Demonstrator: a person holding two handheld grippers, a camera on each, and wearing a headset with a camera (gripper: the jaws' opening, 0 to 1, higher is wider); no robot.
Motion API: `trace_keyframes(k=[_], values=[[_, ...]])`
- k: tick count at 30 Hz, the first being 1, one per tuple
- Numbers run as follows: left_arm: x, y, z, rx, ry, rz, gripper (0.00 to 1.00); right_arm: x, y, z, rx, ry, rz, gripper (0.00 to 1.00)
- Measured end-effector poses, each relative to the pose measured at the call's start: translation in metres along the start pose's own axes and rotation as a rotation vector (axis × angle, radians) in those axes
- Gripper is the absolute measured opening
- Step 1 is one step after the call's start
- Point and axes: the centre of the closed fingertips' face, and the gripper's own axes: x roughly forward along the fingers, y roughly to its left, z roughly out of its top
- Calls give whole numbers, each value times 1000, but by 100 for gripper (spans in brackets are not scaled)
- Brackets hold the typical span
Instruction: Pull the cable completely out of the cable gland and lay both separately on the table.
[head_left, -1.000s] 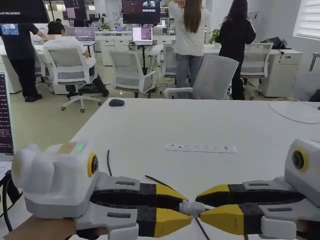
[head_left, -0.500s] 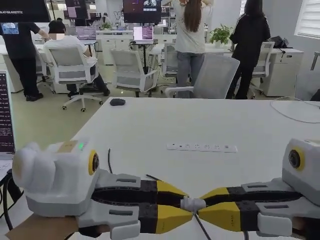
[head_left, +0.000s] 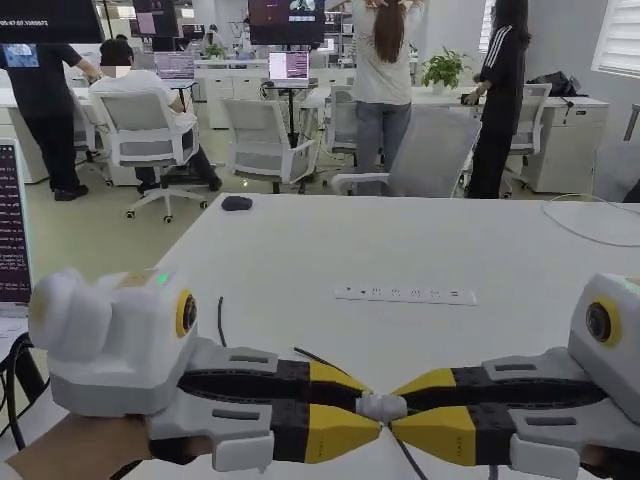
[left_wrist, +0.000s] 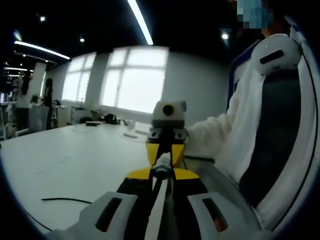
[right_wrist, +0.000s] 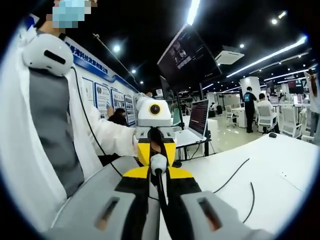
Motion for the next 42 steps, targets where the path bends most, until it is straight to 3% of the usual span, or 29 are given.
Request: trace_keyframes(k=[5,13,16,19,22,25,26,28,30,32,33,34,38,40,42], values=[[1,0,-9,-83,25,-13,15,1,2,-7,-72,19,-2,10],[2,1,-13,-154,42,-25,15,2,4,-11,-227,53,-7,10],[2,1,-14,-161,43,-27,15,2,4,-12,-252,59,-4,10],[3,0,-15,-155,39,-29,15,0,3,-13,-245,52,-2,10],[4,-1,-17,-141,39,-27,15,-1,2,-16,-186,49,-6,11],[4,0,-18,-101,47,-16,15,-3,2,-20,-60,56,9,12],[3,4,-18,-69,43,14,15,-6,-5,-21,-51,72,-11,12],[-2,2,-14,-51,26,12,15,-10,-11,-15,-47,44,-26,17],[-5,4,-9,-29,11,29,15,-13,-10,-12,-11,41,-12,21],[-6,4,-8,-19,11,31,15,-14,-10,-9,-17,35,-12,23],[-4,5,-7,-4,10,42,16,-10,-10,-9,-57,49,-9,23],[-3,5,-6,-3,7,43,16,-9,-10,-9,-70,52,-10,17],[2,5,-9,-2,22,46,16,-5,-12,-11,-74,52,-7,15],[0,8,-9,0,15,57,16,-1,-10,-14,-91,60,-5,11],[-3,8,-2,12,-22,57,16,-1,-12,-17,-93,87,-11,3]])
